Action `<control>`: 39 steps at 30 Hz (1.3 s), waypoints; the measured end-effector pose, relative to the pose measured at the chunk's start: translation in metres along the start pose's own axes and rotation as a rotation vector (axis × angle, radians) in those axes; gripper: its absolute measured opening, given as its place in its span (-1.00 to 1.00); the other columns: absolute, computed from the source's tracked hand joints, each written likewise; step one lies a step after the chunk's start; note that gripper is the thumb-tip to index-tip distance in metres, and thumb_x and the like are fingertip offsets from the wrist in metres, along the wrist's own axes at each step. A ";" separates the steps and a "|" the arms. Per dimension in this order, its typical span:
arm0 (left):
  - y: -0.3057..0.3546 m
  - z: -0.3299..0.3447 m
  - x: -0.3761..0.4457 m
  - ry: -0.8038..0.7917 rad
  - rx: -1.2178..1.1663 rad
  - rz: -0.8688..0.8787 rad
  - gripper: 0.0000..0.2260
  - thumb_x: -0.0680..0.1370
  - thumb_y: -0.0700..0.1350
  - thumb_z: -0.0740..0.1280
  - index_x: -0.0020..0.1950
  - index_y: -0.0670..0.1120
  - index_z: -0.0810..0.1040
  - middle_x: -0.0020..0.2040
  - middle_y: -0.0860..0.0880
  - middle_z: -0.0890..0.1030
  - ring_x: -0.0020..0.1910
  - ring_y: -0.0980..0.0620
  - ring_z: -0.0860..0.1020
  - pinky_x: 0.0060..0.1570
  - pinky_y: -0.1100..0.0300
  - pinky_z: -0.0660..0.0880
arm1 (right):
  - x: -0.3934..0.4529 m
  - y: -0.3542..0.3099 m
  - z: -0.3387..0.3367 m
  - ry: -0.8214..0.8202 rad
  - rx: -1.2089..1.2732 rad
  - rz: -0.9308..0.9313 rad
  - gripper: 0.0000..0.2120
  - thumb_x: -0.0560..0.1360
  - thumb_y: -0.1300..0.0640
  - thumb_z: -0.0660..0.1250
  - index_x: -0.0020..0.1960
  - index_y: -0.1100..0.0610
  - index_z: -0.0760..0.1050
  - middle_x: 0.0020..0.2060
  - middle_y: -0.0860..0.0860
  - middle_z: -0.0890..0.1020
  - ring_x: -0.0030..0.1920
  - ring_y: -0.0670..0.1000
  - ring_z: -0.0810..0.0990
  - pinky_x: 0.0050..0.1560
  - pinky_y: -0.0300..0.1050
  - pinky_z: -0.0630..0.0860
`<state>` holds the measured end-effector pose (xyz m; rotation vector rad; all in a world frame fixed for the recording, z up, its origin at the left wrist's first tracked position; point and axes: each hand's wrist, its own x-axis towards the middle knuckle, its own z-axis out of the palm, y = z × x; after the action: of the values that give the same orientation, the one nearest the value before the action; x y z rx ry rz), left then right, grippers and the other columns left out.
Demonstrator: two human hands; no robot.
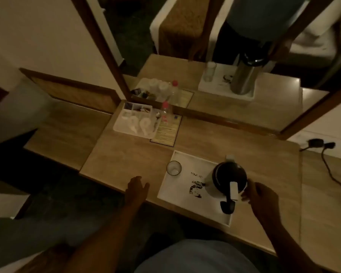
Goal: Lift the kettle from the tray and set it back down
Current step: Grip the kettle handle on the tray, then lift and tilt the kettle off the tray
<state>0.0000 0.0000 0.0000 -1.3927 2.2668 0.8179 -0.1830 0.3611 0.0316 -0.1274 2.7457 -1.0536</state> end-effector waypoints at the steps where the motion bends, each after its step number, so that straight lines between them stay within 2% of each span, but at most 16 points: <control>1: 0.002 0.002 0.004 -0.004 0.010 -0.018 -0.45 0.72 0.04 0.28 0.64 -0.15 0.27 0.61 -0.15 0.32 0.58 -0.17 0.34 0.54 -0.09 0.35 | -0.005 0.004 0.004 -0.030 0.092 0.065 -0.43 0.65 -0.17 0.11 -0.42 -0.01 0.60 -0.56 -0.05 0.67 -0.46 -0.19 0.65 -0.33 -0.15 0.56; 3: 0.004 0.005 0.011 -0.015 0.044 -0.052 -0.40 0.72 0.04 0.28 0.67 -0.16 0.19 0.66 -0.16 0.22 0.63 -0.18 0.26 0.58 -0.09 0.29 | -0.020 0.013 0.018 -0.127 0.243 0.180 -0.43 0.62 -0.22 0.10 -0.37 -0.02 0.66 -0.50 -0.05 0.71 -0.43 -0.15 0.69 -0.25 -0.10 0.61; 5: 0.007 0.008 0.021 -0.031 0.111 -0.043 -0.35 0.71 0.05 0.29 0.70 -0.16 0.11 0.70 -0.15 0.10 0.68 -0.18 0.15 0.62 -0.09 0.23 | -0.036 0.016 0.039 -0.222 0.460 0.256 -0.44 0.64 -0.23 0.06 -0.22 -0.01 0.72 -0.33 -0.02 0.78 -0.24 -0.05 0.76 -0.05 -0.02 0.63; 9: 0.012 0.014 0.039 -0.047 0.227 0.025 -0.27 0.71 0.07 0.28 0.72 -0.16 -0.02 0.72 -0.18 -0.07 0.72 -0.20 -0.04 0.67 -0.10 0.14 | -0.047 0.013 0.067 -0.400 0.814 0.334 -0.33 0.65 -0.06 -0.04 -0.08 0.31 0.74 -0.08 0.32 0.76 0.05 0.32 0.71 0.21 0.22 0.51; 11: 0.012 0.017 0.046 -0.062 0.280 0.072 -0.25 0.71 0.09 0.27 0.72 -0.17 -0.07 0.72 -0.20 -0.12 0.72 -0.21 -0.10 0.68 -0.11 0.08 | -0.046 0.008 0.069 -0.439 0.877 0.332 -0.28 0.64 -0.07 -0.06 -0.15 0.39 0.70 -0.17 0.40 0.73 -0.05 0.35 0.71 0.17 0.23 0.53; 13: 0.012 0.019 0.054 -0.082 0.335 0.122 -0.23 0.71 0.11 0.26 0.72 -0.18 -0.10 0.72 -0.20 -0.14 0.72 -0.22 -0.12 0.69 -0.12 0.05 | -0.045 0.005 0.069 -0.440 0.929 0.341 -0.23 0.58 -0.24 0.09 -0.27 0.46 0.60 -0.44 0.31 0.66 -0.39 0.22 0.66 -0.12 0.12 0.59; 15: 0.010 0.021 0.062 -0.108 0.378 0.170 -0.21 0.71 0.12 0.26 0.72 -0.17 -0.13 0.72 -0.20 -0.16 0.72 -0.23 -0.13 0.68 -0.15 0.04 | -0.045 0.000 0.069 -0.412 0.916 0.330 -0.25 0.51 -0.32 0.20 -0.40 0.38 0.49 -0.61 0.16 0.47 -0.60 0.05 0.43 -0.48 0.10 0.34; 17: 0.007 0.023 0.067 -0.126 0.386 0.197 -0.21 0.70 0.12 0.26 0.72 -0.15 -0.15 0.72 -0.20 -0.17 0.72 -0.23 -0.14 0.68 -0.17 0.05 | -0.045 -0.004 0.073 -0.354 0.894 0.356 -0.41 0.57 -0.16 0.15 -0.49 0.19 0.43 -0.65 0.05 0.37 -0.62 -0.05 0.30 -0.54 0.08 0.11; 19: 0.005 0.023 0.072 -0.150 0.387 0.193 -0.20 0.70 0.12 0.26 0.72 -0.13 -0.16 0.72 -0.19 -0.19 0.72 -0.23 -0.16 0.68 -0.19 0.05 | -0.043 -0.003 0.078 -0.260 0.887 0.466 -0.49 0.61 0.06 0.14 -0.50 0.18 0.38 -0.67 -0.01 0.38 -0.65 -0.09 0.30 -0.49 -0.04 0.13; 21: 0.004 0.022 0.075 -0.162 0.397 0.187 -0.20 0.70 0.13 0.25 0.72 -0.12 -0.18 0.72 -0.19 -0.20 0.72 -0.23 -0.17 0.67 -0.20 0.04 | -0.040 0.001 0.079 -0.191 0.835 0.519 -0.48 0.65 0.23 0.09 -0.49 0.18 0.38 -0.67 -0.04 0.41 -0.67 -0.10 0.34 -0.41 -0.20 0.28; 25: 0.003 0.021 0.082 -0.179 0.403 0.176 -0.18 0.70 0.15 0.25 0.72 -0.12 -0.20 0.71 -0.20 -0.22 0.72 -0.24 -0.17 0.67 -0.22 0.06 | -0.030 -0.009 0.073 -0.225 0.673 0.467 -0.39 0.63 0.47 0.07 -0.56 0.14 0.32 -0.68 -0.07 0.36 -0.68 -0.12 0.27 -0.54 -0.31 0.25; 27: 0.002 0.021 0.084 -0.184 0.422 0.173 -0.18 0.70 0.16 0.24 0.72 -0.12 -0.21 0.71 -0.20 -0.22 0.72 -0.24 -0.17 0.66 -0.22 0.07 | -0.025 -0.013 0.065 -0.266 0.588 0.457 -0.35 0.63 0.45 0.11 -0.58 0.07 0.40 -0.68 -0.05 0.40 -0.67 -0.12 0.30 -0.51 -0.30 0.26; 29: 0.002 0.021 0.086 -0.198 0.432 0.170 -0.18 0.70 0.16 0.22 0.72 -0.12 -0.23 0.71 -0.21 -0.24 0.71 -0.24 -0.19 0.66 -0.23 0.06 | -0.024 -0.012 0.057 -0.301 0.531 0.510 -0.58 0.62 0.33 0.19 -0.39 0.14 0.53 -0.60 -0.05 0.54 -0.58 -0.12 0.47 -0.42 -0.22 0.40; 31: 0.000 0.020 0.088 -0.208 0.420 0.167 -0.18 0.71 0.15 0.23 0.72 -0.12 -0.23 0.71 -0.21 -0.25 0.71 -0.24 -0.19 0.66 -0.25 0.04 | -0.022 -0.014 0.053 -0.337 0.521 0.564 -0.73 0.61 0.28 0.21 -0.25 0.26 0.49 -0.57 -0.08 0.58 -0.54 -0.15 0.54 -0.39 -0.20 0.46; 35: -0.004 0.019 0.091 -0.205 0.396 0.154 -0.19 0.70 0.14 0.25 0.72 -0.09 -0.21 0.71 -0.20 -0.23 0.72 -0.23 -0.19 0.66 -0.26 0.04 | -0.019 -0.025 0.051 -0.470 0.373 0.523 -0.63 0.63 0.30 0.21 -0.35 0.31 0.44 -0.64 -0.03 0.50 -0.63 -0.09 0.44 -0.40 -0.19 0.36; 39: -0.007 0.019 0.094 -0.214 0.372 0.152 -0.19 0.70 0.13 0.26 0.72 -0.08 -0.20 0.71 -0.20 -0.23 0.72 -0.23 -0.19 0.66 -0.27 0.04 | -0.015 -0.053 0.048 -0.625 0.280 0.330 -0.54 0.62 0.27 0.29 -0.38 0.52 0.48 -0.66 0.04 0.43 -0.63 -0.04 0.35 -0.44 -0.18 0.27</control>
<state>-0.0363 -0.0543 -0.0700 -0.9317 2.2322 0.5228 -0.1574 0.2925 0.0346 0.0364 1.9641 -1.0655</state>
